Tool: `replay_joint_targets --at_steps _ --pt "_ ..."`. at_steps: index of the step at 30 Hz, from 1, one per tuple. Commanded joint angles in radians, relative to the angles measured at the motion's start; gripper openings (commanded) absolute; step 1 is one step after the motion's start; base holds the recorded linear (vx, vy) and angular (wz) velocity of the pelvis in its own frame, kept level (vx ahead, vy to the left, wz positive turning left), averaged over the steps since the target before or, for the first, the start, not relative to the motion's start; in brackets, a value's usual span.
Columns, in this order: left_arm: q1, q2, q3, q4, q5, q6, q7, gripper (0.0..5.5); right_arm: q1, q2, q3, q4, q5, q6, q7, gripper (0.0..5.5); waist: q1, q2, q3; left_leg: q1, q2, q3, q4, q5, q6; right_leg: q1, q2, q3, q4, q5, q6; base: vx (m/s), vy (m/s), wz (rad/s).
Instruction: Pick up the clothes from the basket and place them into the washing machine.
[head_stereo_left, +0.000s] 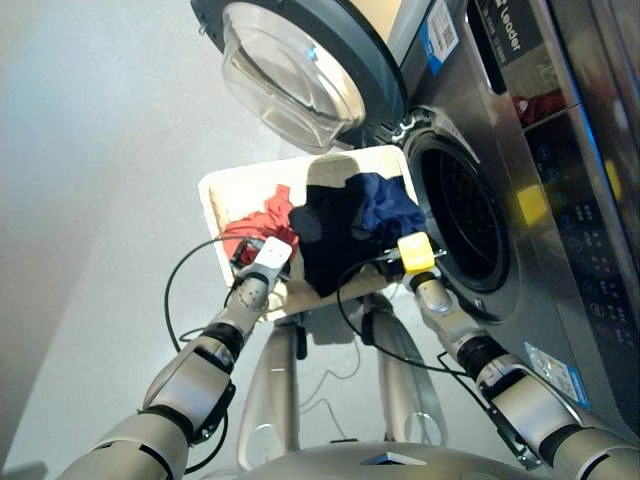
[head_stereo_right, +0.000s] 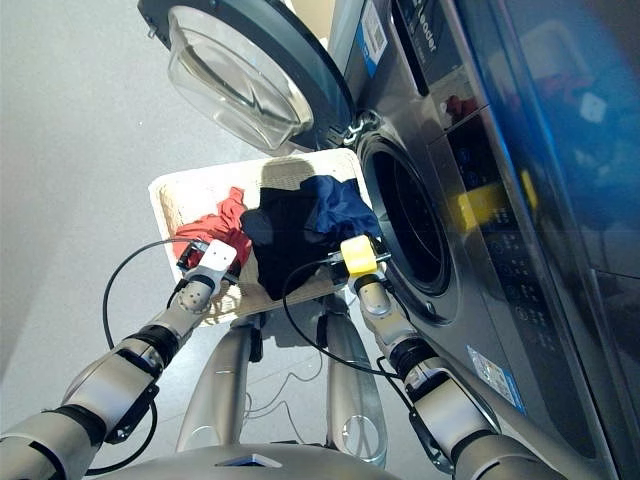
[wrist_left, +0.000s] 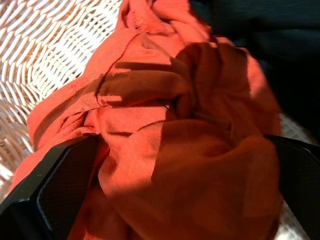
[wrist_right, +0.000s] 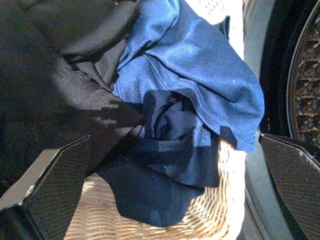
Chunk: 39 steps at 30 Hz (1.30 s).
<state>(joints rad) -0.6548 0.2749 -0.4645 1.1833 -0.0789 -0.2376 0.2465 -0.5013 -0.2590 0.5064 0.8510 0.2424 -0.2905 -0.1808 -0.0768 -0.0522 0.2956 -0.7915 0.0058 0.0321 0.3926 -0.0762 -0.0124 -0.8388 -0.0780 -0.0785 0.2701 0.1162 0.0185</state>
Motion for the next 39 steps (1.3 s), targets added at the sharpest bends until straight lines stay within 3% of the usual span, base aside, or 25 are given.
replay_joint_targets --at_steps 1,11,12,14,15,16,17,18,23,30,36,39 --pt "-0.024 0.031 0.049 0.004 -0.062 -0.023 0.029 5.5 0.011 -0.003 0.029 -0.1 0.045 -0.068 -0.013 5.5 -0.01 0.019 -0.024 -0.082 -0.006 0.023 0.014 0.012 0.016 -0.028 0.021 0.012 0.079 -0.074 0.058 -0.059 0.016 -0.013" --pt "-0.099 0.065 0.138 0.071 -0.19 -0.001 0.049 5.5 -0.002 0.005 0.024 -0.151 0.083 -0.095 -0.033 5.5 -0.03 0.001 -0.015 -0.289 0.016 -0.002 0.174 -0.028 0.019 -0.209 0.031 0.003 0.188 -0.088 0.053 -0.011 0.001 -0.002" --pt "-0.106 0.07 0.14 0.071 -0.193 0.002 0.048 5.13 -0.002 0.003 0.02 -0.164 0.087 -0.097 -0.032 5.5 -0.031 0.0 -0.018 -0.303 0.017 -0.002 0.186 -0.033 0.021 -0.221 0.03 0.001 0.2 -0.092 0.052 0.0 0.0 0.0" --pt "-0.111 0.069 0.148 0.074 -0.202 0.005 0.044 3.6 0.006 -0.002 0.015 -0.177 0.093 -0.102 -0.032 5.5 -0.031 0.001 -0.021 -0.329 0.017 -0.002 0.207 -0.04 0.023 -0.246 0.029 0.0 0.216 -0.095 0.052 0.0 0.0 0.0" --pt "-0.114 0.072 0.15 0.076 -0.202 0.007 0.046 2.48 0.007 -0.002 0.012 -0.175 0.094 -0.103 -0.033 5.5 -0.031 0.001 -0.024 -0.339 0.016 -0.004 0.213 -0.042 0.024 -0.255 0.03 0.0 0.224 -0.097 0.051 0.0 0.0 0.0" --pt "-0.116 0.072 0.154 0.079 -0.206 0.01 0.046 1.79 0.006 -0.003 0.01 -0.172 0.094 -0.103 -0.034 5.5 -0.031 0.001 -0.026 -0.351 0.015 -0.006 0.226 -0.046 0.026 -0.263 0.031 0.0 0.23 -0.098 0.05 0.0 0.0 0.0" --pt "-0.116 0.071 0.162 0.082 -0.218 0.01 0.044 0.45 0.007 -0.004 0.007 -0.171 0.091 -0.103 -0.034 5.5 -0.031 0.002 -0.029 -0.359 0.014 -0.007 0.235 -0.049 0.027 -0.27 0.032 -0.002 0.237 -0.102 0.049 0.0 0.0 0.0" --pt "-0.117 0.07 0.166 0.085 -0.223 0.011 0.043 0.0 0.009 -0.005 0.005 -0.171 0.089 -0.102 -0.034 5.5 -0.031 0.001 -0.032 -0.365 0.014 -0.008 0.24 -0.05 0.028 -0.274 0.032 -0.004 0.24 -0.103 0.048 0.0 0.0 0.0" --pt "-0.106 0.065 0.171 0.087 -0.225 0.007 0.037 0.0 0.026 -0.008 -0.006 -0.167 0.085 -0.101 -0.028 5.5 -0.032 0.007 -0.052 -0.373 0.014 -0.014 0.249 -0.053 0.03 -0.284 0.032 -0.012 0.251 -0.106 0.046 0.0 0.0 0.0" --pt "-0.041 0.036 0.167 0.066 -0.226 -0.01 0.02 0.0 0.06 -0.017 -0.014 -0.147 0.07 -0.092 -0.003 5.5 -0.026 0.016 -0.1 -0.271 0.017 -0.006 0.151 -0.03 0.026 -0.205 0.024 -0.015 0.184 -0.088 0.046 0.008 -0.002 -0.008" --pt "0.038 -0.01 0.148 -0.022 -0.279 -0.055 -0.034 0.0 0.091 -0.032 -0.011 -0.117 0.053 -0.075 0.03 5.5 -0.004 0.028 -0.117 -0.065 0.003 0.005 -0.012 0.01 0.012 -0.021 0.016 -0.008 0.068 -0.067 0.053 0.053 -0.014 -0.002" --pt "0.124 -0.042 0.122 -0.146 -0.343 -0.084 -0.09 0.0 0.124 -0.059 0.004 -0.127 0.007 -0.062 0.057 5.5 0.014 0.039 -0.117 0.063 -0.013 0.004 -0.084 0.031 0.007 0.103 0.011 -0.012 0.005 -0.061 0.057 0.086 -0.06 -0.017"
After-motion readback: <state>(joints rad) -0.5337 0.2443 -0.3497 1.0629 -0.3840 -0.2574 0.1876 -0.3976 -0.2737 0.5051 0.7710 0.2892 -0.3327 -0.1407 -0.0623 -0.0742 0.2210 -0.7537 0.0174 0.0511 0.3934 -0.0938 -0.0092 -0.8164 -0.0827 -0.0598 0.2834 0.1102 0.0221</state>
